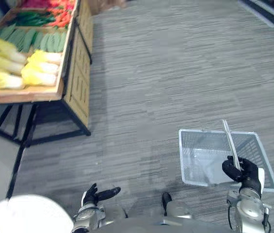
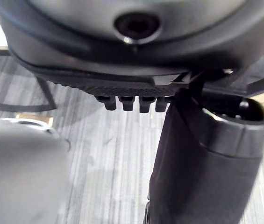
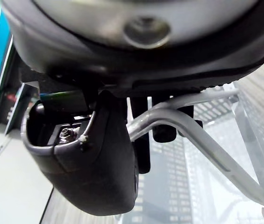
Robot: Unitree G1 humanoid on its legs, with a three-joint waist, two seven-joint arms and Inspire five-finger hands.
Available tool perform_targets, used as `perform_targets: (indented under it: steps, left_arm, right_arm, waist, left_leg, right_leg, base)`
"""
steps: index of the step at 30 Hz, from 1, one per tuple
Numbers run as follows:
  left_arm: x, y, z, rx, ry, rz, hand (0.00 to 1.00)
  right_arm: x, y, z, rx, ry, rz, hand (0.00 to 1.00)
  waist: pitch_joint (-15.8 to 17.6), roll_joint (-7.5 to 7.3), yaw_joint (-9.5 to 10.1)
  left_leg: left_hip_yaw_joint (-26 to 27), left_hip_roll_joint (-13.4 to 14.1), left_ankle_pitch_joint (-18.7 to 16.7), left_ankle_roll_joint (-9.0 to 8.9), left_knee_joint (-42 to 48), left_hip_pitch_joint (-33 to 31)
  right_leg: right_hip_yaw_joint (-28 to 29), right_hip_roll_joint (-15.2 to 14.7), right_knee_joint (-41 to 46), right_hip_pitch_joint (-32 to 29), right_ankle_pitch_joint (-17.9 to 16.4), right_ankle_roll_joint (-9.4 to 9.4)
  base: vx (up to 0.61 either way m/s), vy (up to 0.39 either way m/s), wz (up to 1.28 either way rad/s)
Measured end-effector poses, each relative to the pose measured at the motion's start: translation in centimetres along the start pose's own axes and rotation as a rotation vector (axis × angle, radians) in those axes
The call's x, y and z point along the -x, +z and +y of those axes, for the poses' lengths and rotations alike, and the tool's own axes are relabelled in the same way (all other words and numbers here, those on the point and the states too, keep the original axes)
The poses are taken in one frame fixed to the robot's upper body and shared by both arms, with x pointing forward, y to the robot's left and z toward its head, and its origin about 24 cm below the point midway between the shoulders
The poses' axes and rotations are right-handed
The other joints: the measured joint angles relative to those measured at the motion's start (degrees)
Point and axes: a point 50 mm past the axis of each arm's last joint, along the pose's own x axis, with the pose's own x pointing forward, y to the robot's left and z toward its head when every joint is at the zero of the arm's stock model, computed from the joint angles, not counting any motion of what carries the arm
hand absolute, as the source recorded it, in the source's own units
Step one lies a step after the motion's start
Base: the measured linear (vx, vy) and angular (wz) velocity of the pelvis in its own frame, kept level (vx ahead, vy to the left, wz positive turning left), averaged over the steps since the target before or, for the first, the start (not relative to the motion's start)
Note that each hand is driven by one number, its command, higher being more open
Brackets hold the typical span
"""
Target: Pick vegetable in the basket
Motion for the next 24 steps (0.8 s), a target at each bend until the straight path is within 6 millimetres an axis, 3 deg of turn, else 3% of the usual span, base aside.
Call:
perform_targets:
  steps: [2,5,11,16,21,24]
  left_arm:
    - [0.2,0.1,-0.6,0.021,-0.004,-0.034,1.00]
    - [0.9,-2.1,-1.1,0.006,0.011,0.035,1.00]
    - [1.0,-1.8,-2.3,-0.120,-0.053,0.007,1.00]
    - [0.9,-1.8,-1.9,-0.131,-0.051,0.002,1.00]
    - [0.8,-1.3,-1.4,-0.108,-0.034,-0.023,1.00]
    - [0.7,-1.0,-0.8,-0.077,-0.010,-0.032,1.00]
  right_arm:
    - [0.3,-0.7,-1.4,-0.004,-0.050,0.025,0.00]
    - [0.6,-1.2,-1.8,0.005,-0.057,0.042,0.00]
    - [1.1,-1.7,-0.6,-0.012,-0.031,0.063,0.00]
    - [1.1,-1.7,1.1,-0.017,0.026,0.069,0.00]
    - [0.3,-0.5,3.0,-0.036,0.076,0.036,0.00]
    - [0.3,-0.5,3.0,-0.036,0.078,0.034,0.00]
  waist:
    - [-0.2,-0.32,0.34]
    - [-0.7,0.56,0.45]
    - [-1.2,1.30,0.94]
    - [-1.9,-0.09,2.16]
    - [-2.3,-1.71,4.47]
    - [-1.7,-3.23,4.91]
  left_leg:
    - [-0.2,-2.3,1.7,1.19,-2.2,0.1]
    - [-0.4,-3.2,2.5,0.48,-2.2,0.1]
    - [-0.8,-2.8,3.1,-0.36,-3.7,0.9]
    - [-0.7,-2.9,3.0,-0.23,-3.6,1.0]
    - [-0.7,-2.9,-1.0,2.26,-0.8,0.6]
    - [-0.2,-3.1,-5.6,2.96,5.3,-0.2]
  right_leg:
    - [0.0,-2.0,1.7,-1.8,-1.1,1.35]
    - [-0.3,-3.1,2.0,-1.6,-1.8,1.96]
    - [-1.1,-2.6,2.1,-1.4,-1.8,1.97]
    - [-0.5,-2.6,2.1,-1.5,-1.7,1.97]
    - [1.4,-1.8,5.4,-3.4,-2.4,2.17]
    - [2.8,-2.5,13.2,-5.7,-7.0,2.95]
  base:
    - [0.08,0.153,0.11]
    - [0.10,0.066,0.14]
    - [0.03,-0.021,0.00]
    - [-0.06,-0.008,-0.04]
    - [-0.07,0.020,-0.20]
    - [-0.08,0.062,-0.08]
